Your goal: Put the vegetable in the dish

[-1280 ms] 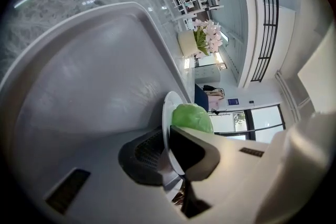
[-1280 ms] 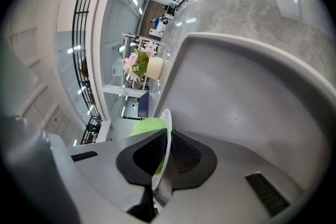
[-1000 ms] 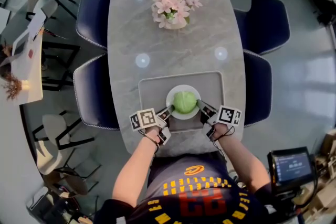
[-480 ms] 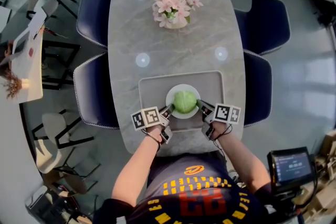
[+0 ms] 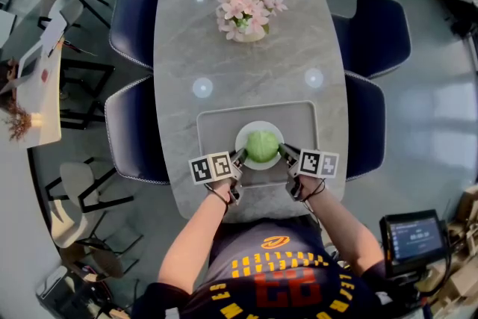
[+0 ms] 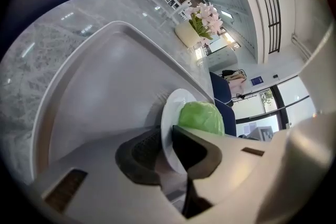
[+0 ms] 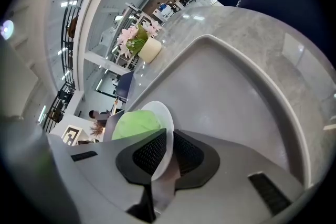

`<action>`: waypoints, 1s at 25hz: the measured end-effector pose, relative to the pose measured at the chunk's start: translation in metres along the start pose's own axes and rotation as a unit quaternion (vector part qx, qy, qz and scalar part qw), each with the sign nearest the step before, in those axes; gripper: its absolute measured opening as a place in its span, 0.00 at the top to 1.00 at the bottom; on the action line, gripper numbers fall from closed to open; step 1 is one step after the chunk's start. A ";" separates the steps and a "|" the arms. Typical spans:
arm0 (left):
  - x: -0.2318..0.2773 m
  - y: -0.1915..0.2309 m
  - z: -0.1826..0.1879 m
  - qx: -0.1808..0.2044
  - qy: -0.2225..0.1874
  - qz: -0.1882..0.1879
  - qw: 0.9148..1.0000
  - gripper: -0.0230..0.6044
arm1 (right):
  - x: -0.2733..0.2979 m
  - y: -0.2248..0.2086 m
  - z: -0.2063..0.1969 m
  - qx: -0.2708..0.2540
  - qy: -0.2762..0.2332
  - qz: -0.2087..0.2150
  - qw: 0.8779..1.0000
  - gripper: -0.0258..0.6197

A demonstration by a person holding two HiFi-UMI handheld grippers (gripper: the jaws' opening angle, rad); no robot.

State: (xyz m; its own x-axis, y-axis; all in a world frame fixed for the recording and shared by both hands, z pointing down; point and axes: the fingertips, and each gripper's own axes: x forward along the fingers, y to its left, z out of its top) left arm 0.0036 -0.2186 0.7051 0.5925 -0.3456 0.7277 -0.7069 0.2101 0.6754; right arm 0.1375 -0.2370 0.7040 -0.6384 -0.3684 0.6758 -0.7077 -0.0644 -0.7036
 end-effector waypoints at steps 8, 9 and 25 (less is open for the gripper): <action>-0.001 0.003 -0.001 0.030 0.006 0.040 0.999 0.86 | -0.001 -0.003 -0.001 -0.039 -0.002 -0.038 0.999 0.91; -0.001 0.003 -0.001 0.039 0.005 0.048 0.998 0.86 | -0.001 -0.003 0.000 -0.050 -0.004 -0.045 0.998 0.91; -0.008 0.010 0.003 0.044 -0.007 0.063 0.997 0.82 | -0.007 -0.001 0.005 -0.080 -0.010 -0.049 0.996 0.87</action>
State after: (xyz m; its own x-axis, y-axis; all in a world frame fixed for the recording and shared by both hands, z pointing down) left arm -0.0101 -0.2165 0.7056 0.4926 -0.3339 0.8036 -0.8064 0.1720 0.5658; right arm 0.1440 -0.2395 0.6988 -0.5596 -0.3860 0.7334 -0.8060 0.0476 -0.5900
